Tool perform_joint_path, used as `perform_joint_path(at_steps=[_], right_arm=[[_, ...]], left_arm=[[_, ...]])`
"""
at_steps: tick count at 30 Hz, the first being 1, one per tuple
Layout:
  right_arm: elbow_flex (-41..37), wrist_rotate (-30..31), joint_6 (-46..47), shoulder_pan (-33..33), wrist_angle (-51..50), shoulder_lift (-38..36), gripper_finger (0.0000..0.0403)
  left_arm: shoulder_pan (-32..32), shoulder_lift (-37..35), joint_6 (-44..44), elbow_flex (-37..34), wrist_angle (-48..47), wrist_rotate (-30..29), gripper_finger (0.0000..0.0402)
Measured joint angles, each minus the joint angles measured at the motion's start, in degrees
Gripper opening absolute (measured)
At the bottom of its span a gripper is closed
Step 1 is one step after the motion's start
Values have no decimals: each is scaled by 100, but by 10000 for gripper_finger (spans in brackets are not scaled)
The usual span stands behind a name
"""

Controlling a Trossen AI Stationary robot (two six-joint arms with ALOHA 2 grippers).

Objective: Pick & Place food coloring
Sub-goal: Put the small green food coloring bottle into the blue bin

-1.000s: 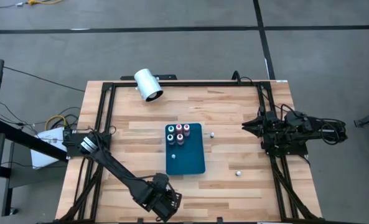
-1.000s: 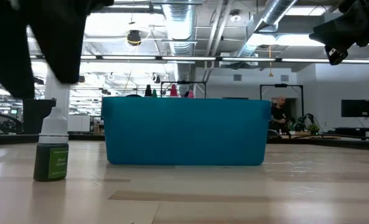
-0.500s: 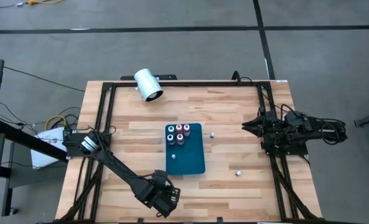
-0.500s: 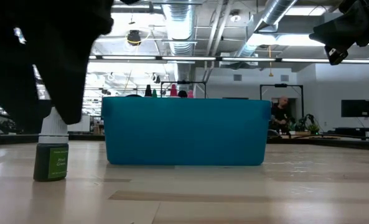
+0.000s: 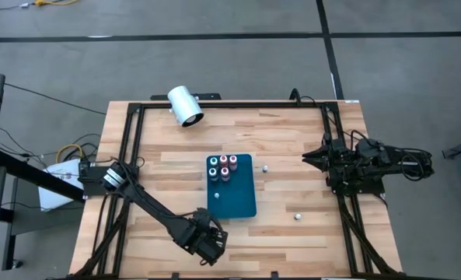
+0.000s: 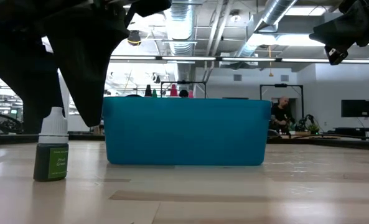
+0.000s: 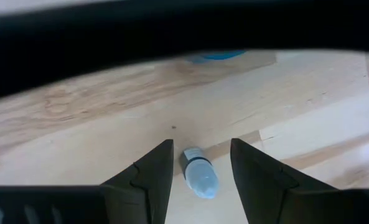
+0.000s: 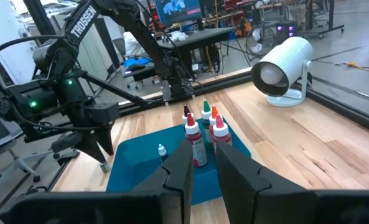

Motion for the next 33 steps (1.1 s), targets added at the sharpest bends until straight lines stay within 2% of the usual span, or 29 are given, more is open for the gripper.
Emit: perform_joint_path(at_steps=[4,7,21,33], right_arm=[[0,-3,0,1,0,0,60],[-1,-9,2,1,1,1,60],[-2,-22,153,4,-55,2,60],[-2,-20,153,4,-55,2,60]], left_arm=[[6,185,-116,4,112,182,151],[-20,319,-153,-8,207,89,151],[-20,360,-161,9,211,173,149],[-46,357,-105,13,397,132,56]])
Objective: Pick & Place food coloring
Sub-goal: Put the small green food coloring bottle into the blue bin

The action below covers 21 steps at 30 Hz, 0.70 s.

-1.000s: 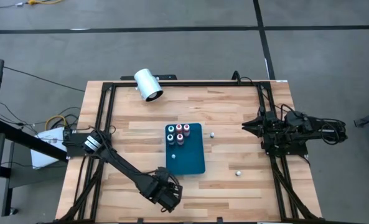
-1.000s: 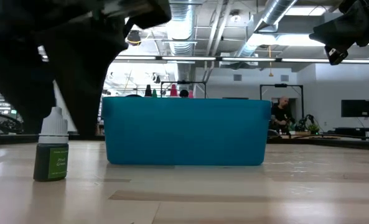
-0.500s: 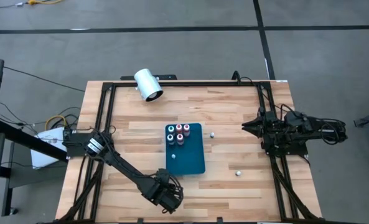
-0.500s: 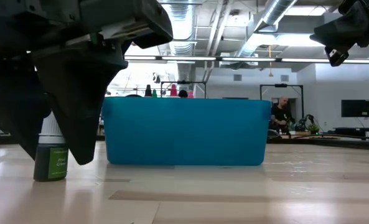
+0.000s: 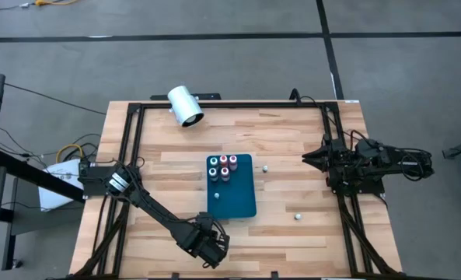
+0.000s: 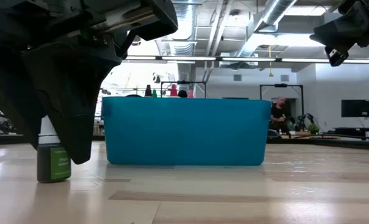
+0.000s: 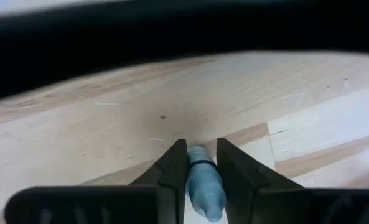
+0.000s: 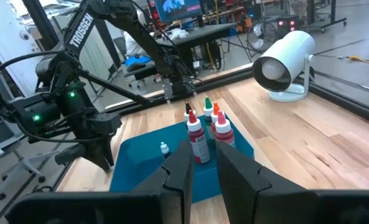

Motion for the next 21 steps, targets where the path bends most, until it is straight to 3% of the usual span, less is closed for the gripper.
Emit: perform_joint_path(at_steps=[9,15,21], right_arm=[[0,0,0,0,-2,0,60],[0,2,0,0,-7,0,60],[0,4,-2,0,-9,0,60]], left_arm=[[-8,2,177,115,47,10,76],[-9,2,592,574,-28,-151,59],[-7,4,1212,1268,-237,-409,73]])
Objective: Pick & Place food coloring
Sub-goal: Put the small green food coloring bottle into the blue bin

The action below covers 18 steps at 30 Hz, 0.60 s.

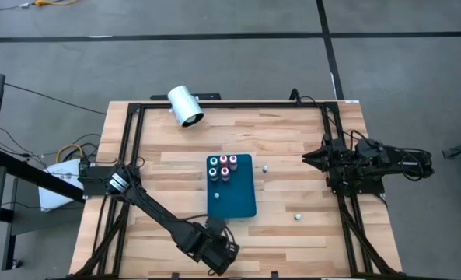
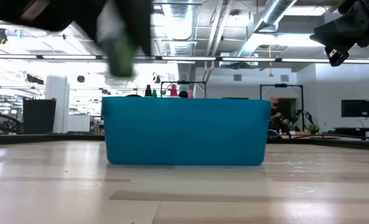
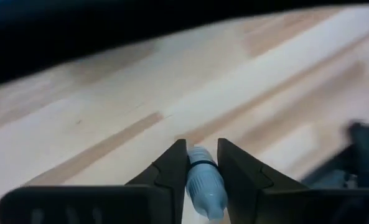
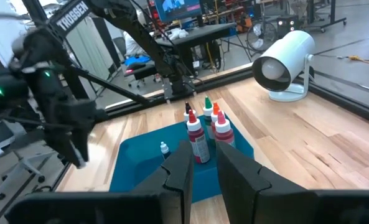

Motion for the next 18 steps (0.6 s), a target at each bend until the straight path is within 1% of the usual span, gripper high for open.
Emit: perform_joint_path(at_steps=[3,8,10,14,18], right_arm=[[0,1,0,1,2,0,60],[0,1,0,2,2,0,60],[0,2,0,1,2,0,60],[0,1,0,0,15,0,60],[0,2,0,0,13,0,60]], left_arm=[[43,-2,343,420,-150,-393,73],[255,-2,902,1159,-830,-1240,65],[381,-2,1149,1378,-1145,-1475,65],[746,-2,1722,1609,-1331,-1525,71],[1155,-2,2250,1624,-1339,-1277,69]])
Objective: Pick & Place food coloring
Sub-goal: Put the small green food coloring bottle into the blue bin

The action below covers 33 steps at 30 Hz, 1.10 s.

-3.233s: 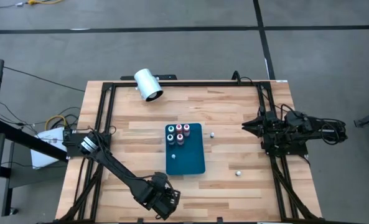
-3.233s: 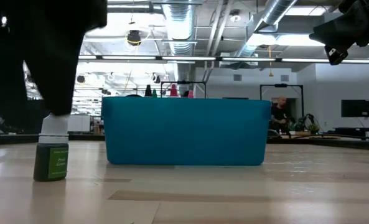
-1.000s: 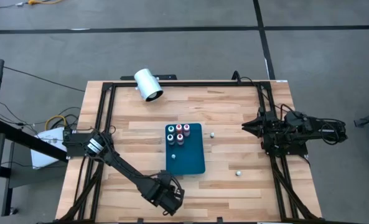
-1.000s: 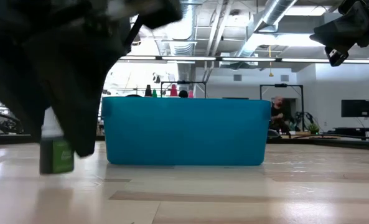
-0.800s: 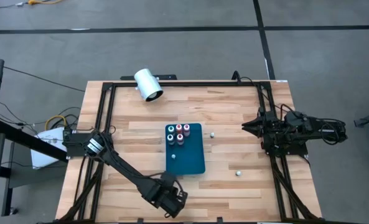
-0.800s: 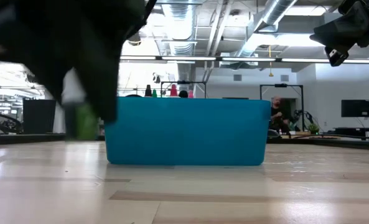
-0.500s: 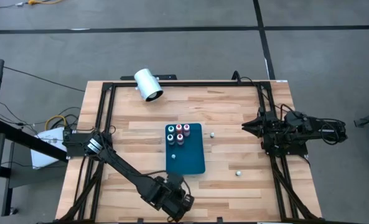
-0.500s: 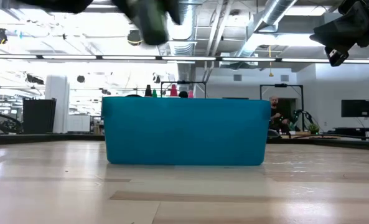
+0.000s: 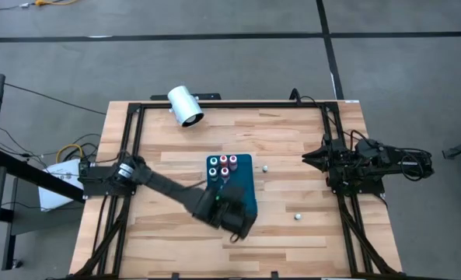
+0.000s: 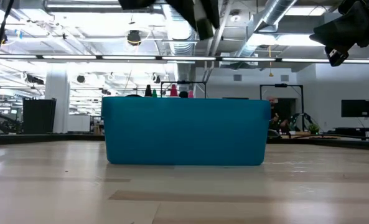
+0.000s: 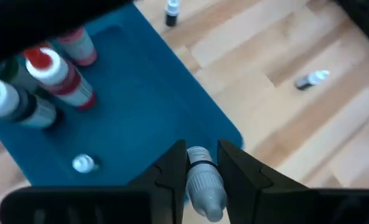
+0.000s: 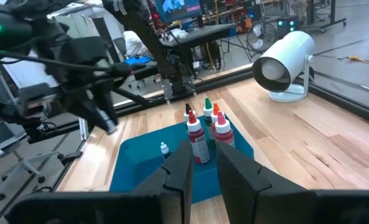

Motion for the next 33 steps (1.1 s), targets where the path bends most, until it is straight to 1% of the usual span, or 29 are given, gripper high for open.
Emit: perform_joint_path(at_steps=[10,15,22,29,33], right_arm=[[0,16,0,0,6,0,60],[0,16,0,0,5,0,60],[0,19,-2,0,4,0,60],[0,19,-2,0,4,0,60],[0,22,-2,0,4,-1,60]], left_arm=[[938,0,1000,0,-208,606,71],[1229,0,1157,-121,-220,903,72],[1154,-3,1035,-412,-171,1013,72],[963,-4,588,-826,-73,1173,73],[865,-2,292,-1082,84,1156,73]])
